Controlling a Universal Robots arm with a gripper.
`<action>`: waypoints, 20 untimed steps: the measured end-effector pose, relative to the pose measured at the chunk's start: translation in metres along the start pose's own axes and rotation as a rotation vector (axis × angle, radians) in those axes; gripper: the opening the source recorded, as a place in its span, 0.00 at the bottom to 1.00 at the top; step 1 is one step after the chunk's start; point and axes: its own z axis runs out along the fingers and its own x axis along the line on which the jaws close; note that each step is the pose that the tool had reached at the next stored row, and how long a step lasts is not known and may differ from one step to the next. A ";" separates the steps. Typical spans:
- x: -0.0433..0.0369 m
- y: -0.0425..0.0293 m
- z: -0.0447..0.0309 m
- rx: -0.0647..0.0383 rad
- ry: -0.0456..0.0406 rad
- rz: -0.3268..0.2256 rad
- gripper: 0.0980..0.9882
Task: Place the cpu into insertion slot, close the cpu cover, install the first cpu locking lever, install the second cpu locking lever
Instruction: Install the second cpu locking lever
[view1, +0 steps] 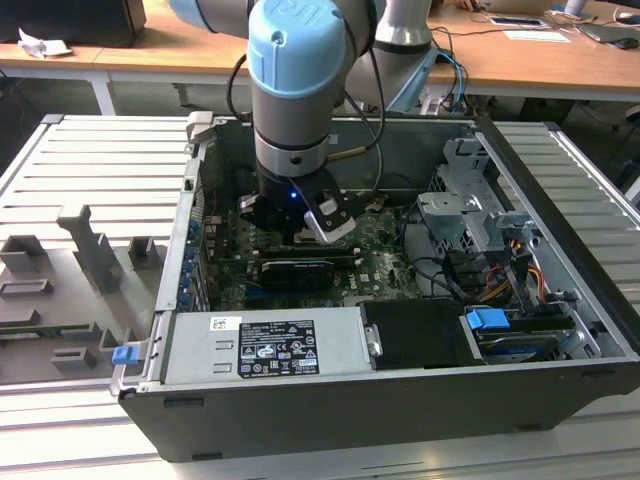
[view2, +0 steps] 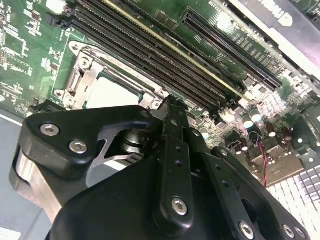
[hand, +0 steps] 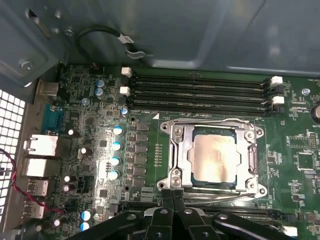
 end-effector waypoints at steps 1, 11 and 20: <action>0.0001 -0.0004 0.0019 -0.001 0.0001 -0.001 0.01; 0.0014 -0.0039 0.0150 -0.051 -0.0015 -0.005 0.01; 0.0066 -0.0042 0.0153 -0.085 -0.0017 -0.012 0.01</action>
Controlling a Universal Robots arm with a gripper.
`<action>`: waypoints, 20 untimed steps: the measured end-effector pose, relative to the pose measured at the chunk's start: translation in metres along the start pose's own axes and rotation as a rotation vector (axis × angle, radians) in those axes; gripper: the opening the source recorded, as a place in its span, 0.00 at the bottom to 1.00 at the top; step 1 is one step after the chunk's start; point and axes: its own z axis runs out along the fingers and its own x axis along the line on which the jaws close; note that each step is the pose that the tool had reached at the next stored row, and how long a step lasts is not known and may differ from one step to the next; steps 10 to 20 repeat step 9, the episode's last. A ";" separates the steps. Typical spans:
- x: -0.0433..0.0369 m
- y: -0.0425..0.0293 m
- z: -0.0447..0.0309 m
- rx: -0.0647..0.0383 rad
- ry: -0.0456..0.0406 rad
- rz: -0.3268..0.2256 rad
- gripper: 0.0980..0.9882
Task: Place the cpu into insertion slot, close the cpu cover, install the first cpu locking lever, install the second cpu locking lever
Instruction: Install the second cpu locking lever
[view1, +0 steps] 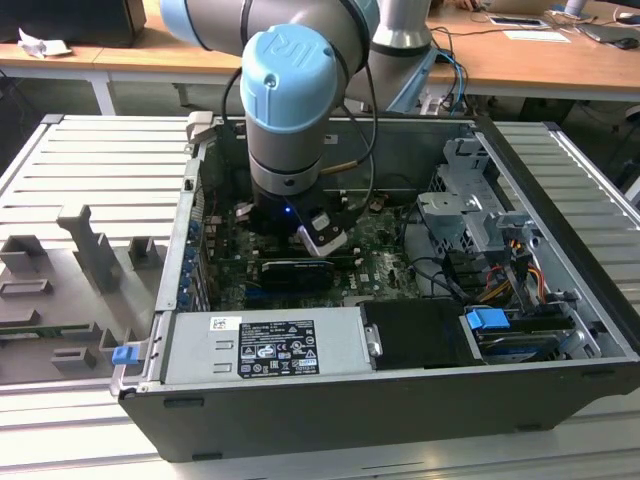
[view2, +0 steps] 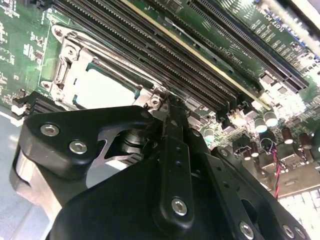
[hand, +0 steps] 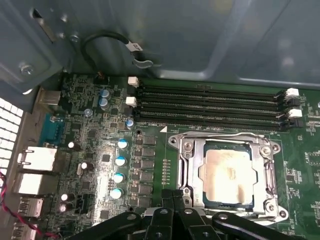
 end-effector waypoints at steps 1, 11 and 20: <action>0.0000 0.0004 -0.0013 0.000 0.0000 0.000 0.01; 0.0001 0.0017 -0.0052 0.000 -0.0004 0.000 0.01; 0.0001 0.0017 -0.0052 0.000 -0.0004 0.000 0.01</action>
